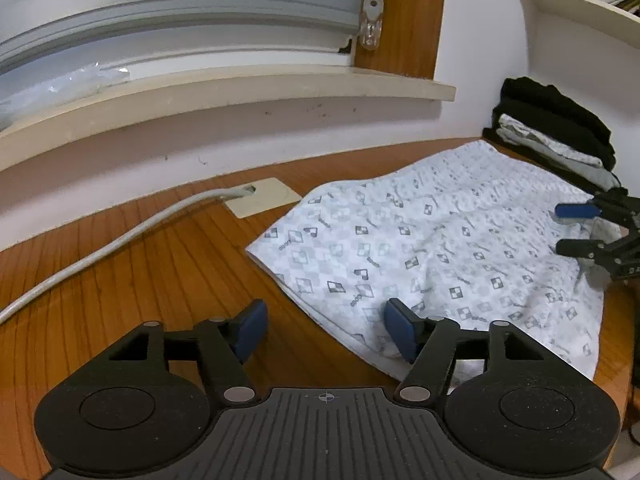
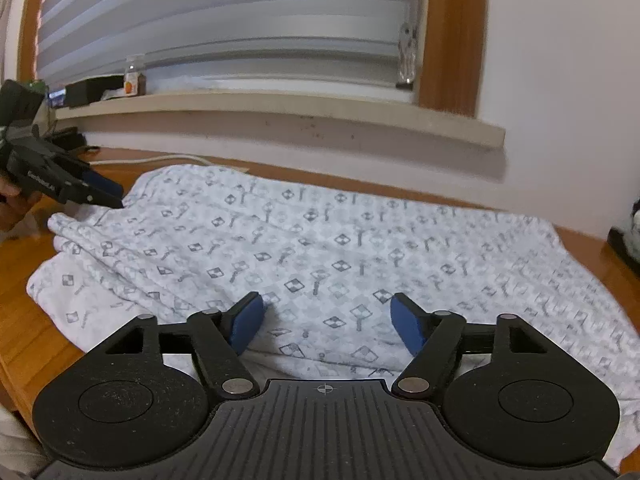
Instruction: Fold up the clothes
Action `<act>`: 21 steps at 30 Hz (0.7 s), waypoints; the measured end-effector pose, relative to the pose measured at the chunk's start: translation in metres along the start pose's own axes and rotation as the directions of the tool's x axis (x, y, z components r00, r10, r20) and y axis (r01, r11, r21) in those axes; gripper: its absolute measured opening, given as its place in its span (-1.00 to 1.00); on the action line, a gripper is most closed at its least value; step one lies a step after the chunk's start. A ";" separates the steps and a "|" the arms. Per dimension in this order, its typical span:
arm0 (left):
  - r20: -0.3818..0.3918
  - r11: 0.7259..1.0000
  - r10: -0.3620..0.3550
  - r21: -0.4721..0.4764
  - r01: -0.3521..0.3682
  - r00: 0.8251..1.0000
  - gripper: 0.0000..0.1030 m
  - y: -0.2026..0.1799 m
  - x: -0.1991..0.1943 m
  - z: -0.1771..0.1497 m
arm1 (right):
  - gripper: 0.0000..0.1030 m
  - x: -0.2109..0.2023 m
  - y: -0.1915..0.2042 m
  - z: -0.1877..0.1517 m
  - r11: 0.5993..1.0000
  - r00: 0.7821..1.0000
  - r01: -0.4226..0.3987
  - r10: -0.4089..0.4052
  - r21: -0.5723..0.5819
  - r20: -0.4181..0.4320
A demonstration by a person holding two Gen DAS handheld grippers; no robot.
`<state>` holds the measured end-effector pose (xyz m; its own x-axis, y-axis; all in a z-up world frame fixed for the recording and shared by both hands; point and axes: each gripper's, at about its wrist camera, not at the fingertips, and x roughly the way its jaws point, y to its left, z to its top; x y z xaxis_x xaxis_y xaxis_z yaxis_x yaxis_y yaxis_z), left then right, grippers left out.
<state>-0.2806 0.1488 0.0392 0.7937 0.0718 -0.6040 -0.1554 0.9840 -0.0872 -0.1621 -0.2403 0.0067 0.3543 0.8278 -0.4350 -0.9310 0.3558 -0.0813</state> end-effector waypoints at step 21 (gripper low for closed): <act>-0.014 0.999 0.043 0.003 -0.043 0.999 0.50 -0.001 0.002 -0.002 | 0.52 -0.019 0.054 -0.009 0.987 0.988 -0.154 0.154 -0.051 0.002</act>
<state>-0.2805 0.1479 0.0365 0.7783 0.1119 -0.6179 -0.1874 0.9806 -0.0584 -0.2202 -0.2405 0.0021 0.2067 0.8737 -0.4404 -0.9777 0.2015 -0.0592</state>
